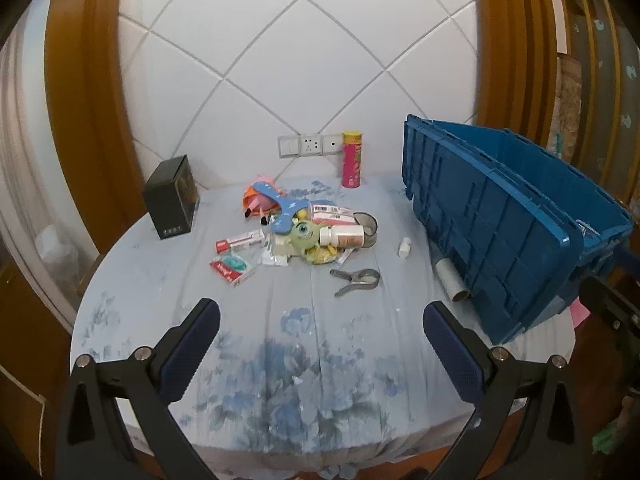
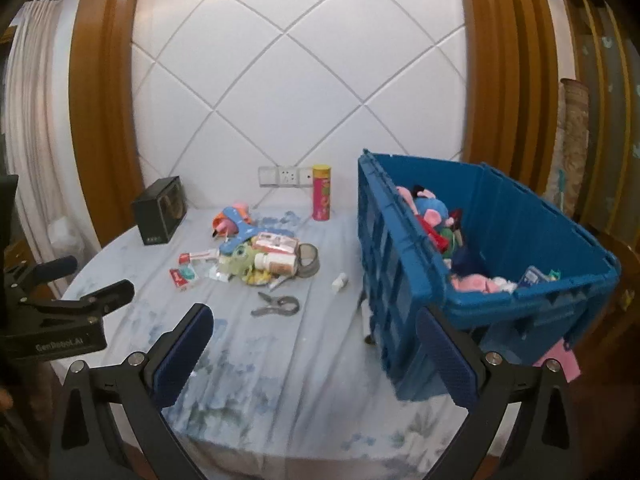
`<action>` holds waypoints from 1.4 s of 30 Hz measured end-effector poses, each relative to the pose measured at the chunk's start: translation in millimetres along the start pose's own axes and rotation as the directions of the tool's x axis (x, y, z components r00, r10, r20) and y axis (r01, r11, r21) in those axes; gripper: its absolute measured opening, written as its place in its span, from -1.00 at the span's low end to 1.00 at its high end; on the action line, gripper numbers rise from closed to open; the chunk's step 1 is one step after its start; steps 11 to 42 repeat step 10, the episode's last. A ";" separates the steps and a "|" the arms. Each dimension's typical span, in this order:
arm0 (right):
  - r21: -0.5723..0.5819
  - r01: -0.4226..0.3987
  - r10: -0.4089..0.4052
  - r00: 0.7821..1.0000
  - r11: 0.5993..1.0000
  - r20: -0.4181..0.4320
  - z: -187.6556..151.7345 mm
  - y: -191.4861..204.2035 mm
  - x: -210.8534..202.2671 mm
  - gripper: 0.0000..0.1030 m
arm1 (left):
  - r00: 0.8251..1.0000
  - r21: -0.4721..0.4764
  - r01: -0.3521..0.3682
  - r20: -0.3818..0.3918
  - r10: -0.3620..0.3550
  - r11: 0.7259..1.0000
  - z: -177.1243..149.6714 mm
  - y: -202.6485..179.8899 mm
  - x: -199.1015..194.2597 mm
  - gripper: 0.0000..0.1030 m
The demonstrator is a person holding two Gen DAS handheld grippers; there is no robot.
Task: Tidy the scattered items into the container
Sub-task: 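Move both open tools back away from the crate over the table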
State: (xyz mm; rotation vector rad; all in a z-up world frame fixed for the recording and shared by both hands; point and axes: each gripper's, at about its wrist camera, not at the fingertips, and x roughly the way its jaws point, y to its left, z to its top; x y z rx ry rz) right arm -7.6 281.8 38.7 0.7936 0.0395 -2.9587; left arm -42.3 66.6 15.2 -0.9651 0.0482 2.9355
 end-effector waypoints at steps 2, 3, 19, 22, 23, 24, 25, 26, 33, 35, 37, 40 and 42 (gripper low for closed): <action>0.001 0.001 -0.001 1.000 1.000 0.001 -2.3 4.2 -3.6 1.00 | 1.000 -0.005 -0.001 0.004 0.001 1.000 -4.2 4.9 -5.1 1.00; 0.001 0.002 -0.002 1.000 1.000 0.002 -2.8 5.9 -5.3 1.00 | 1.000 -0.004 0.000 0.006 0.000 1.000 -4.5 5.0 -6.1 1.00; 0.007 0.008 -0.008 1.000 1.000 -0.001 -9.4 12.5 -11.3 1.00 | 1.000 -0.003 0.000 0.005 0.000 1.000 -8.4 5.7 -8.7 1.00; 0.007 0.008 -0.008 1.000 1.000 -0.001 -9.4 12.5 -11.3 1.00 | 1.000 -0.003 0.000 0.005 0.000 1.000 -8.4 5.7 -8.7 1.00; 0.007 0.008 -0.008 1.000 1.000 -0.001 -9.4 12.5 -11.3 1.00 | 1.000 -0.003 0.000 0.005 0.000 1.000 -8.4 5.7 -8.7 1.00; 0.007 0.008 -0.008 1.000 1.000 -0.001 -9.4 12.5 -11.3 1.00 | 1.000 -0.003 0.000 0.005 0.000 1.000 -8.4 5.7 -8.7 1.00; 0.007 0.008 -0.008 1.000 1.000 -0.001 -9.4 12.5 -11.3 1.00 | 1.000 -0.003 0.000 0.005 0.000 1.000 -8.4 5.7 -8.7 1.00; 0.007 0.008 -0.008 1.000 1.000 -0.001 -9.4 12.5 -11.3 1.00 | 1.000 -0.003 0.000 0.005 0.000 1.000 -8.4 5.7 -8.7 1.00; 0.007 0.008 -0.008 1.000 1.000 -0.001 -9.4 12.5 -11.3 1.00 | 1.000 -0.003 0.000 0.005 0.000 1.000 -8.4 5.7 -8.7 1.00; 0.007 0.008 -0.008 1.000 1.000 -0.001 -9.4 12.5 -11.3 1.00 | 1.000 -0.003 0.000 0.005 0.000 1.000 -8.4 5.7 -8.7 1.00; 0.007 0.008 -0.008 1.000 1.000 -0.001 -9.4 12.5 -11.3 1.00 | 1.000 -0.003 0.000 0.005 0.000 1.000 -8.4 5.7 -8.7 1.00; 0.007 0.008 -0.008 1.000 1.000 -0.001 -9.4 12.5 -11.3 1.00 | 1.000 -0.003 0.000 0.005 0.000 1.000 -8.4 5.7 -8.7 1.00; 0.007 0.008 -0.008 1.000 1.000 -0.001 -9.4 12.5 -11.3 1.00 | 1.000 -0.003 0.000 0.005 0.000 1.000 -8.4 5.7 -8.7 1.00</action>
